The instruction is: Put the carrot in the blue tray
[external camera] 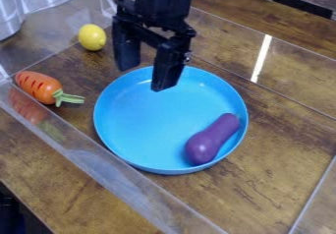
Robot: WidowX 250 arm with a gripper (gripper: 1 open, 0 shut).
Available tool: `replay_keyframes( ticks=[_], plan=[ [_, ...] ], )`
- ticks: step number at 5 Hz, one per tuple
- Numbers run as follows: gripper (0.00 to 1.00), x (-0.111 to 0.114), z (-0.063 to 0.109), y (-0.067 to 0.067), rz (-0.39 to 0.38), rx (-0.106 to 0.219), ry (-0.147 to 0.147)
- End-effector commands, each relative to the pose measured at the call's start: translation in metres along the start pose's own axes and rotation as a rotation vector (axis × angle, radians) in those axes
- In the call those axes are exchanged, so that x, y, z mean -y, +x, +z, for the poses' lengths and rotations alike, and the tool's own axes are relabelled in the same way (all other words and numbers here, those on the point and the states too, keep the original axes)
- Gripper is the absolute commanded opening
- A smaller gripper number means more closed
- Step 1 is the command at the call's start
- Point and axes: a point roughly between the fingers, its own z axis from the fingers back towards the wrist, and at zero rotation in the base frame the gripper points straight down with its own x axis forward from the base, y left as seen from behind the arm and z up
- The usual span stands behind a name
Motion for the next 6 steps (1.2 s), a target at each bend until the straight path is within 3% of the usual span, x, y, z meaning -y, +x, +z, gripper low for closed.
replay_keyframes(
  ticks=[1,6],
  plan=[
    [1.0,-0.01,0.002,-0.002,-0.006,0.014,0.005],
    [1.0,-0.031,-0.018,-0.011,-0.098,-0.03,0.008]
  ],
)
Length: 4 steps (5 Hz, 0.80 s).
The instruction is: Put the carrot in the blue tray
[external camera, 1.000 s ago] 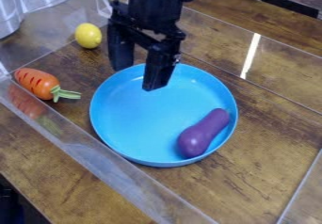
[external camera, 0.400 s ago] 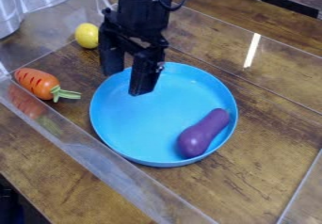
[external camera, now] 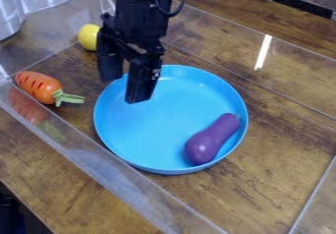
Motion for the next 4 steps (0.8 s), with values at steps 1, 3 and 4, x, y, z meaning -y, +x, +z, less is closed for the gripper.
replay_keyframes(
  ticks=[1,3,4],
  plan=[
    [1.0,-0.011,0.003,-0.004,0.003,0.019,0.009],
    [1.0,-0.02,-0.003,-0.009,-0.043,0.009,0.014],
    [1.0,-0.027,-0.006,-0.014,-0.067,0.005,0.018]
  ],
)
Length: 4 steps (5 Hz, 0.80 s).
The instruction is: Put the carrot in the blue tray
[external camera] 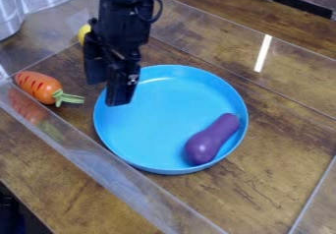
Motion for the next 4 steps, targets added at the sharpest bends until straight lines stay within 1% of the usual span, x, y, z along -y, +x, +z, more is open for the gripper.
replay_keyframes(
  ticks=[1,3,4],
  plan=[
    [1.0,-0.012,0.005,-0.008,-0.016,0.025,0.019],
    [1.0,-0.023,0.001,-0.019,-0.019,0.03,0.017],
    [1.0,-0.031,0.0,-0.021,-0.015,0.032,0.02]
  ],
)
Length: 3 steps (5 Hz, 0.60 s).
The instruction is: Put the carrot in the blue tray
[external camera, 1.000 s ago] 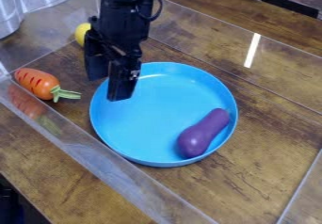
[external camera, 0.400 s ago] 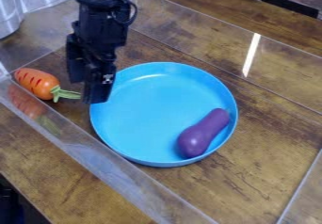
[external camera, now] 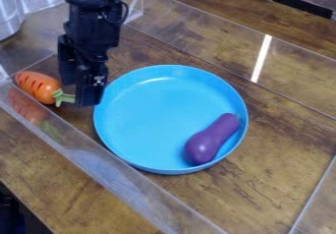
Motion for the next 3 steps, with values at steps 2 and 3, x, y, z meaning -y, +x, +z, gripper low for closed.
replay_keyframes(
  ticks=[2,3],
  plan=[
    [1.0,-0.024,0.008,-0.004,0.031,0.047,0.021],
    [1.0,-0.031,0.002,-0.003,0.044,0.039,0.02]
  ],
)
